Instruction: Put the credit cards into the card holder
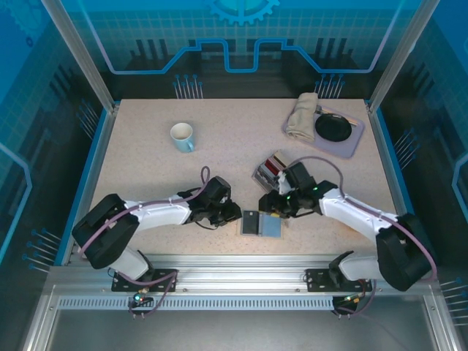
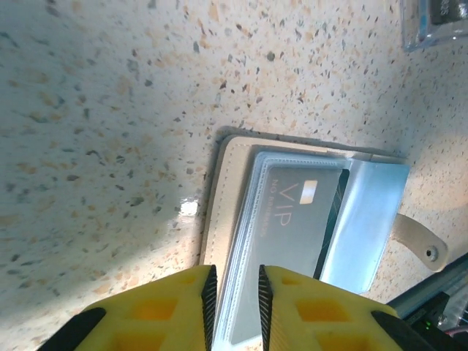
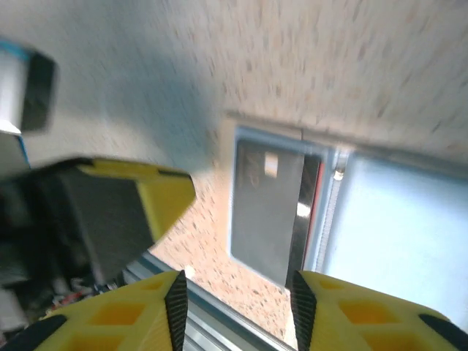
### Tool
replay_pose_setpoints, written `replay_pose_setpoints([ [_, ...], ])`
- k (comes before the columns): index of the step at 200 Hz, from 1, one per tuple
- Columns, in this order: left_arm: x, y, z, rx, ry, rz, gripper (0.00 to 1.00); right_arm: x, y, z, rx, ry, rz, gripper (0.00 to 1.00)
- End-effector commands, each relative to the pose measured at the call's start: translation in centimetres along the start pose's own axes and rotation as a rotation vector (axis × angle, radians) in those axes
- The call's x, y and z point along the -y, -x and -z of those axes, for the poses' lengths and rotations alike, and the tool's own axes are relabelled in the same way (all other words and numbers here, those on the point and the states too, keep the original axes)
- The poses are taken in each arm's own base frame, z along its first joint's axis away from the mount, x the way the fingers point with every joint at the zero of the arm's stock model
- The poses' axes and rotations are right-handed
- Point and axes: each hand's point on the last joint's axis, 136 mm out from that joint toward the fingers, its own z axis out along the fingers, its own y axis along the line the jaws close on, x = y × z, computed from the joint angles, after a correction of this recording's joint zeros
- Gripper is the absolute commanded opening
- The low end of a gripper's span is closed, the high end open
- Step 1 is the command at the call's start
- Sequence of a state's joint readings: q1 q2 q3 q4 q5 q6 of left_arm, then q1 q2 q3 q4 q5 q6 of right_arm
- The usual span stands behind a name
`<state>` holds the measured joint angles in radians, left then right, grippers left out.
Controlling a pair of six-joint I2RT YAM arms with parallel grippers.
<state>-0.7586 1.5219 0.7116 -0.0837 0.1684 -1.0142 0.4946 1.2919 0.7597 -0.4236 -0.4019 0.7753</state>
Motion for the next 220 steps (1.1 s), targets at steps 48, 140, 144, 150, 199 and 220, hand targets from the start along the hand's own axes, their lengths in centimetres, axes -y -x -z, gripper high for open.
replay_pose_setpoints([
  [48,2.1,2.2,1.8,0.065,0.006,-0.052,0.34,3.1,10.6,9.0,0.207,-0.286,0.138,0.59],
  [140,6.6,8.6,1.0,0.074,-0.115,0.020,0.46,5.5,21.0,2.3,0.035,-0.232,0.084,0.69],
  [144,6.7,8.8,0.9,0.073,-0.118,0.022,0.46,5.5,21.2,1.9,0.025,-0.222,0.079,0.70],
  [150,6.7,9.0,0.9,0.071,-0.120,0.025,0.46,5.4,21.3,1.3,0.015,-0.203,0.076,0.71],
  [199,5.7,9.9,0.4,0.068,-0.114,0.054,0.47,3.5,19.6,-0.4,-0.056,-0.019,0.049,0.76],
  [220,5.4,10.3,0.3,0.069,-0.118,0.064,0.47,2.1,18.2,-0.5,-0.078,0.044,0.050,0.76],
])
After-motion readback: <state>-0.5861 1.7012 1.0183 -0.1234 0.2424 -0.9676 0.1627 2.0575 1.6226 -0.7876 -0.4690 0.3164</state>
